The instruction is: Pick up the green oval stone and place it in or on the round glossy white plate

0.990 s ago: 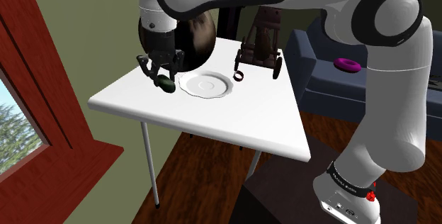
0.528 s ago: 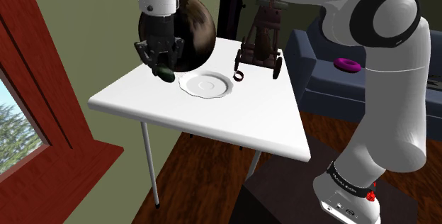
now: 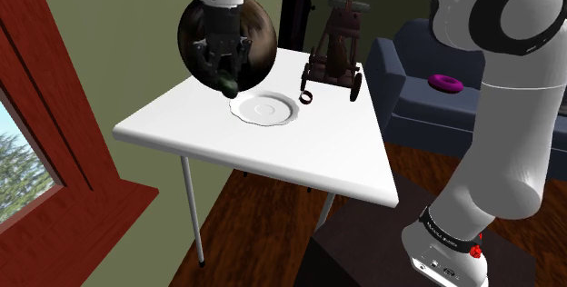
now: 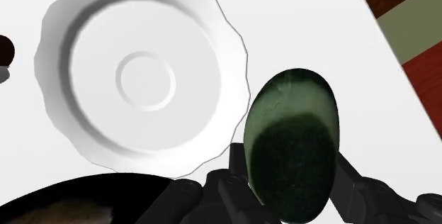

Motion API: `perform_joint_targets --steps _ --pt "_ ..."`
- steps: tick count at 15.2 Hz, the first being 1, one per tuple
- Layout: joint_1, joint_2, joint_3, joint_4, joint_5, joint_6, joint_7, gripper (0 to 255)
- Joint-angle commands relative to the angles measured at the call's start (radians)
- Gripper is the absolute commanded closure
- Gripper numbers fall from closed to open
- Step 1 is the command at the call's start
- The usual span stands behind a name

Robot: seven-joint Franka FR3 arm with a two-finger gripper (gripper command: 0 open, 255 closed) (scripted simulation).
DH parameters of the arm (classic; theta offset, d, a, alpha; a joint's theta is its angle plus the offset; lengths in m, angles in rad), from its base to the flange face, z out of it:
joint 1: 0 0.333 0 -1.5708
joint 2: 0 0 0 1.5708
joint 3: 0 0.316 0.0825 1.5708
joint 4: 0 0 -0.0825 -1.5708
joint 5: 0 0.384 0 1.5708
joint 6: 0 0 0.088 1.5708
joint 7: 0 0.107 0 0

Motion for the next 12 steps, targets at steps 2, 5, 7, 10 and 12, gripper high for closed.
perform_joint_targets --steps 2,5,7,10,12 --pt "-0.077 -0.098 -0.009 -0.123 0.049 0.039 -0.07 255" --pt "-0.14 -0.186 -0.028 -0.225 0.093 0.068 -0.146 255" --pt "-0.177 -0.238 -0.045 -0.283 0.12 0.083 -0.199 255" --pt "-0.196 -0.268 -0.058 -0.342 0.134 0.117 -0.229 255" --pt "-0.196 -0.269 -0.058 -0.37 0.134 0.144 -0.228 255"
